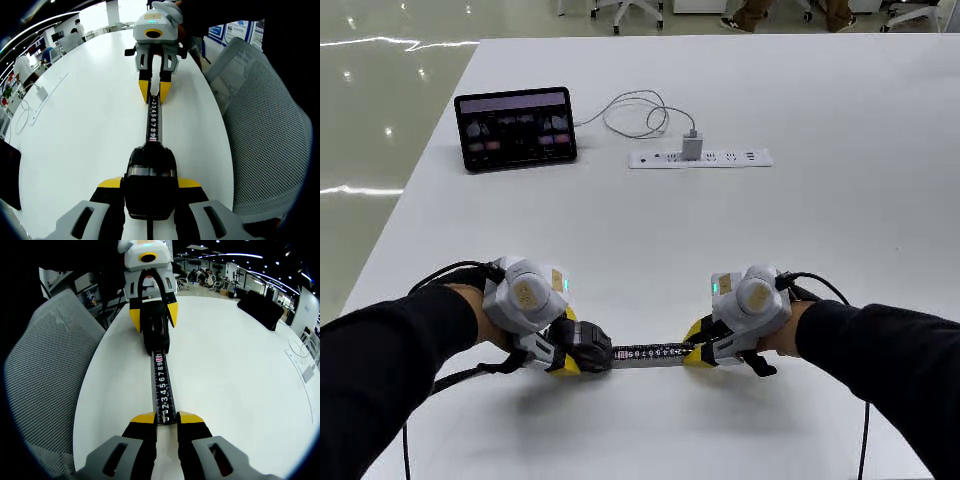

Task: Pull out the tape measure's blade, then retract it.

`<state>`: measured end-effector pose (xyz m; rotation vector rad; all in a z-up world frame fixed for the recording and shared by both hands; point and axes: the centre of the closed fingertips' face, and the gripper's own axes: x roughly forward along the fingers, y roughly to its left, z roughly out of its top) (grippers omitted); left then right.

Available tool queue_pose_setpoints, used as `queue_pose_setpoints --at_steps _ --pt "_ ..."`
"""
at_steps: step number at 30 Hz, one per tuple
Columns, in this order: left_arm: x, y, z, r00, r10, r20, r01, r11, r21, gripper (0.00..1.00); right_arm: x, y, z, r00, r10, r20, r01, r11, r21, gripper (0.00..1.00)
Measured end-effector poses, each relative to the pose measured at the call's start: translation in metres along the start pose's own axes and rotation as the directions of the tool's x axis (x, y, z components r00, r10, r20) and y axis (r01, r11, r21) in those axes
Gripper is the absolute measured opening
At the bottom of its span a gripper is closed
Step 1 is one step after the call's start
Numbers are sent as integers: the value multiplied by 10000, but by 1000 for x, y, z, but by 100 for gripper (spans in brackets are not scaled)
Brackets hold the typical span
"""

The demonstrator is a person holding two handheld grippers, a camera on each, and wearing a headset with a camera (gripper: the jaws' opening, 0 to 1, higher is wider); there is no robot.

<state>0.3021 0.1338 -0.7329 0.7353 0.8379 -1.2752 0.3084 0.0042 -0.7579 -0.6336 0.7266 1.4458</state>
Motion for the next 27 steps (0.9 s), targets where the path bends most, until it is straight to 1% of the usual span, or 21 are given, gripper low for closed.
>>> queue_pose_setpoints --at_steps 27 --pt "-1 0 1 10000 5 25 -5 10000 -50 34 -8 -3 -11 9999 -159 -7 159 9998 125 10"
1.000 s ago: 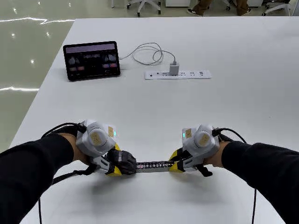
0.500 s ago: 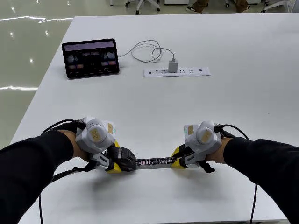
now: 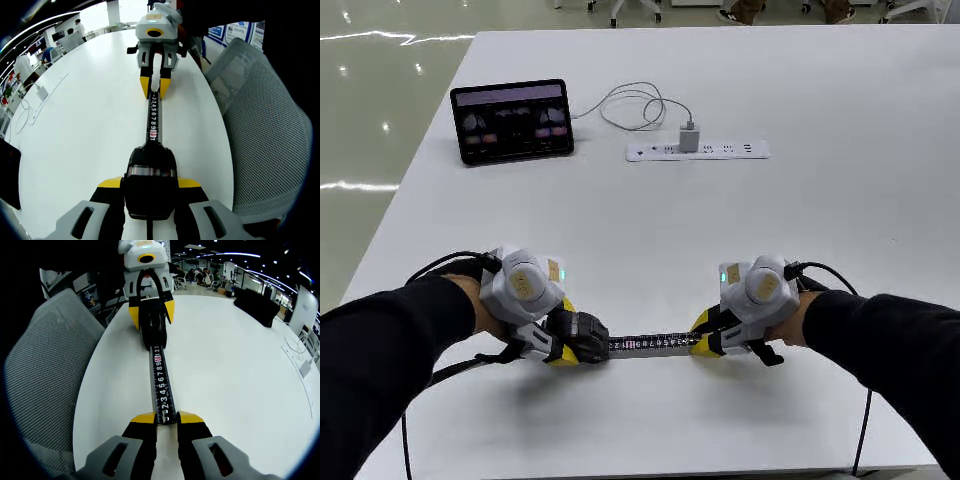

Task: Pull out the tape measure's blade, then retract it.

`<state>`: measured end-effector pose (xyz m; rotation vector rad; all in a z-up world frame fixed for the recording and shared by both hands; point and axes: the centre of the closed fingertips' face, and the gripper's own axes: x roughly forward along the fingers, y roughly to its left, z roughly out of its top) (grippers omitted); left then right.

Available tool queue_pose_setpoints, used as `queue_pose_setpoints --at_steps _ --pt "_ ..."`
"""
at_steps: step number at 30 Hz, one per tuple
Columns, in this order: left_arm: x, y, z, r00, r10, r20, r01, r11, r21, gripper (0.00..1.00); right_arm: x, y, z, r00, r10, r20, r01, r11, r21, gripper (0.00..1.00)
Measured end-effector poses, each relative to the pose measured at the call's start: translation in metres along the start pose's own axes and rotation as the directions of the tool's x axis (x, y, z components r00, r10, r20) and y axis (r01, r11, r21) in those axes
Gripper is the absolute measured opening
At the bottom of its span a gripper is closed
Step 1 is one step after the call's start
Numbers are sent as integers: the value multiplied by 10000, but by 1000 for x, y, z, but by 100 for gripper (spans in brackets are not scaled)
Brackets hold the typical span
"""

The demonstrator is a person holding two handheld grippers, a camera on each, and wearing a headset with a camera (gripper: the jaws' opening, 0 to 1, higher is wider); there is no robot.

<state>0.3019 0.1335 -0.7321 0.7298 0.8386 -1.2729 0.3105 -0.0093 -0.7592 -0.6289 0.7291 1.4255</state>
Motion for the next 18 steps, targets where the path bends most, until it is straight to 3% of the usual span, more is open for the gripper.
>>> queue_pose_setpoints --at_steps 18 --pt "1 0 0 10000 20 -3 -20 10000 -24 34 -5 0 -6 10000 -50 -36 50 10000 71 10"
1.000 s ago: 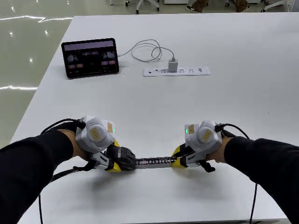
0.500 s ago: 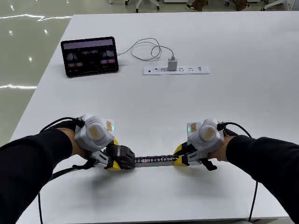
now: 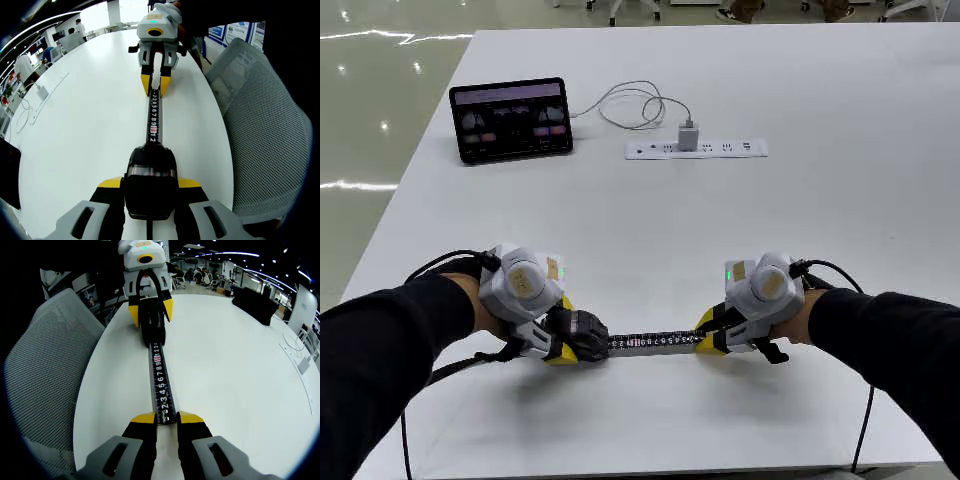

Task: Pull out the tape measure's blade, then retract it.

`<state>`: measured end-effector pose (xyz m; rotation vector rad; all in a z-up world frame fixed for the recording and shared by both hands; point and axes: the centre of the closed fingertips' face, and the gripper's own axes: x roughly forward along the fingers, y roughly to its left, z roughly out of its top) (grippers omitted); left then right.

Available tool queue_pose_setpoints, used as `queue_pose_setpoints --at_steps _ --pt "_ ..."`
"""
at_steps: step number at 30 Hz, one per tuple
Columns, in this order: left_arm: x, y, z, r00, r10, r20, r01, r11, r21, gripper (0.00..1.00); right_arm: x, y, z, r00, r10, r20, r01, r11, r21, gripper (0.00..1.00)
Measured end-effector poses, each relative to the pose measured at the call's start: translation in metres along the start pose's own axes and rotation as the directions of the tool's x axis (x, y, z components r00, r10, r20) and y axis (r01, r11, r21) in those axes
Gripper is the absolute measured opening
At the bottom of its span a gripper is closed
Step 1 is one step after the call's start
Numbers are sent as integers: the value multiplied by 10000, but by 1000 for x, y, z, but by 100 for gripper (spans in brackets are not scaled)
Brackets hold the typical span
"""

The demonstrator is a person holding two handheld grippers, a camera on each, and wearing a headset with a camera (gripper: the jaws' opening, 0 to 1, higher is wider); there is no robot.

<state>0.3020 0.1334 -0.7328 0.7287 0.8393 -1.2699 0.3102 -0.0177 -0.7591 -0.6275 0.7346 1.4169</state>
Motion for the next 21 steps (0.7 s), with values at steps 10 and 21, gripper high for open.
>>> queue_pose_setpoints --at_steps 10,21 --pt "0 0 0 10000 0 19 0 10000 -4 34 -3 -1 -3 10000 -31 -3 31 10000 31 10" --pt "0 0 0 10000 10 23 -10 10000 -30 34 -7 -3 -8 10000 -65 4 65 9999 121 10"
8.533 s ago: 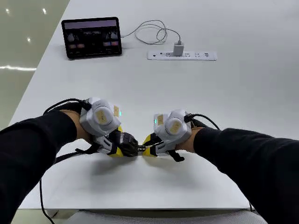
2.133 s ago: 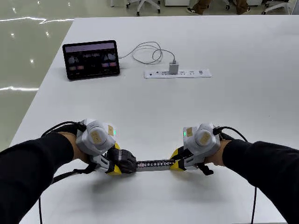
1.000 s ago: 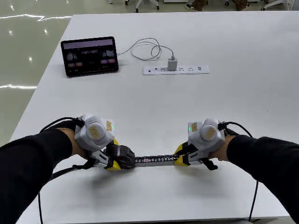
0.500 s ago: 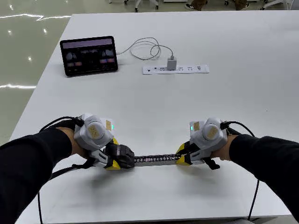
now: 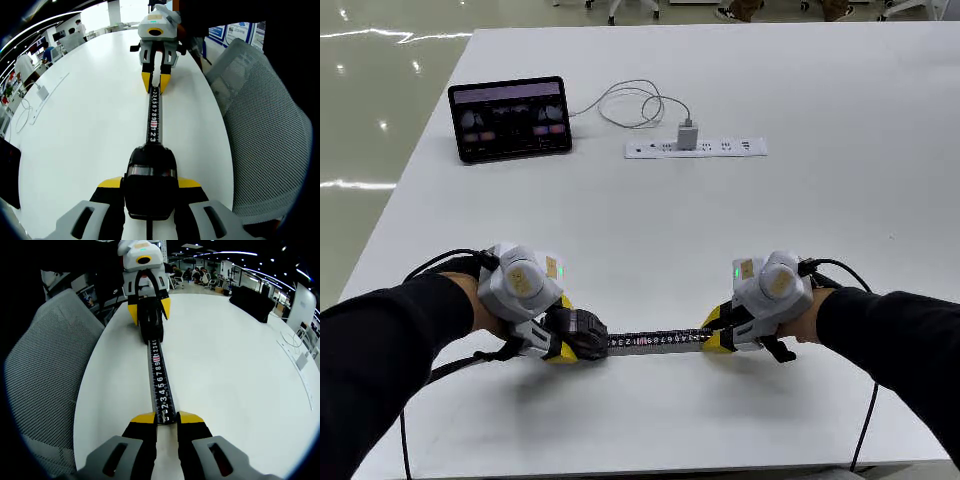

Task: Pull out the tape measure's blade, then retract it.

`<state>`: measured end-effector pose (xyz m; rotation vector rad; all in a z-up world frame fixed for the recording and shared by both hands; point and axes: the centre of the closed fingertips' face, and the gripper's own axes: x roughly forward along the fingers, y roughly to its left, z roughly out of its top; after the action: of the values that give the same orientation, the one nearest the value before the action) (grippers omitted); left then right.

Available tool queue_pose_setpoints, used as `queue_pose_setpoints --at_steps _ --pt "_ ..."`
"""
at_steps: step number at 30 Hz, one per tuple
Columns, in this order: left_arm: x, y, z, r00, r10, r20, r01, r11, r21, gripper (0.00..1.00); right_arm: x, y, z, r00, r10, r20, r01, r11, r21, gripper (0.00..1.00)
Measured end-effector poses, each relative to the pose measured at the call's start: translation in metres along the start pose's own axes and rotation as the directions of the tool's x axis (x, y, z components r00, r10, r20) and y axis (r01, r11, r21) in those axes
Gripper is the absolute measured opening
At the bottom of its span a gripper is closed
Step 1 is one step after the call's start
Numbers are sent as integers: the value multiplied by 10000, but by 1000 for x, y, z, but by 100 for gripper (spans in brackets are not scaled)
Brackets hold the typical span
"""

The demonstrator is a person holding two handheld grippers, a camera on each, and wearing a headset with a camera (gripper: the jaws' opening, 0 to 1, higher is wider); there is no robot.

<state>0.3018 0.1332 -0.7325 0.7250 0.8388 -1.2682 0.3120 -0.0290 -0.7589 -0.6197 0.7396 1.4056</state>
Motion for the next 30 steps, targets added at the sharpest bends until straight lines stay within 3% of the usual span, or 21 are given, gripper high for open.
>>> queue_pose_setpoints --at_steps 30 --pt "0 0 0 10000 50 -17 -50 10000 -14 34 -12 -2 -12 9998 -66 -191 67 10000 30 10"
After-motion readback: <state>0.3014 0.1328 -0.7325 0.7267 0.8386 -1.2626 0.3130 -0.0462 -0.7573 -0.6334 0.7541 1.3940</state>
